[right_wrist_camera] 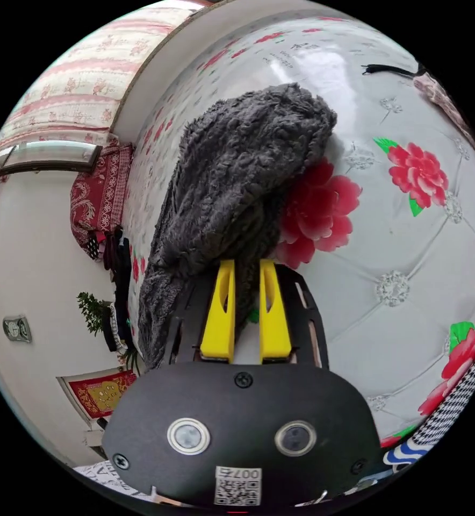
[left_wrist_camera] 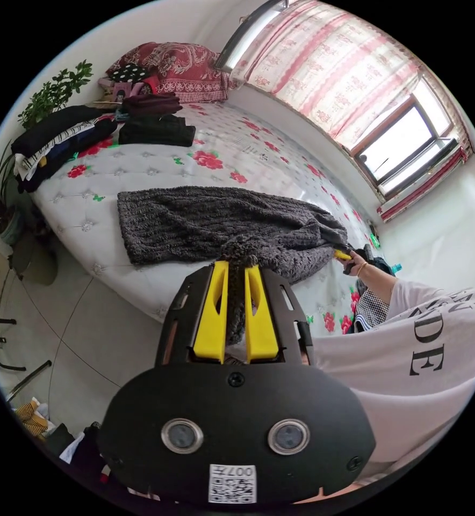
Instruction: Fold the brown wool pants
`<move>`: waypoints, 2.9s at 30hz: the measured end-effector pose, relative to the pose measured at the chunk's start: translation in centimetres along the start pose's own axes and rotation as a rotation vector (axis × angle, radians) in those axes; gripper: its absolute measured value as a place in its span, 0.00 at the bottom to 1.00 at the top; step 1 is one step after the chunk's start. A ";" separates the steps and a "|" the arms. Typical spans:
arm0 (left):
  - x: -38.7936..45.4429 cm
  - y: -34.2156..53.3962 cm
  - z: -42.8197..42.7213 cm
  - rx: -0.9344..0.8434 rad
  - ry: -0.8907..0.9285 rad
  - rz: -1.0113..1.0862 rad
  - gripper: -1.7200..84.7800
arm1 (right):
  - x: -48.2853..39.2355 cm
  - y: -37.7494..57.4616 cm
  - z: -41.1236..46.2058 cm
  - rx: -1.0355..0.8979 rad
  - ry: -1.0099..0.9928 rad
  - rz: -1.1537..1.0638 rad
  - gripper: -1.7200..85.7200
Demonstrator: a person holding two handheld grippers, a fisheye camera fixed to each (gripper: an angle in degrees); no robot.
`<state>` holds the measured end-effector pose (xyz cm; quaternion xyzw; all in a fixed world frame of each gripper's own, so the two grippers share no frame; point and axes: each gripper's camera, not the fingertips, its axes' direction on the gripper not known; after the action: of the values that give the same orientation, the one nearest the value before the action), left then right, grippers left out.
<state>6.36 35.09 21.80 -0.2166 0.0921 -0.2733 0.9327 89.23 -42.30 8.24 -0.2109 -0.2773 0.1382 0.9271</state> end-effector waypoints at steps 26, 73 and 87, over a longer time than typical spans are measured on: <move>1.0 6.0 5.2 -0.411 -0.054 0.122 0.08 | 8.1 30.1 -13.3 0.208 0.430 -0.280 0.05; -7.8 -20.8 29.2 -0.449 -0.711 0.036 0.02 | -11.5 2.2 24.3 0.015 0.715 -0.351 0.02; -12.5 -24.4 28.2 -0.187 -0.601 -0.067 0.01 | -9.1 -5.0 26.8 0.117 0.791 -0.460 0.02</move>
<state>-7.34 33.47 58.65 -0.3753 -0.1701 -0.2178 0.8847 67.21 -41.62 26.69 -0.1274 0.0667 -0.1470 0.9786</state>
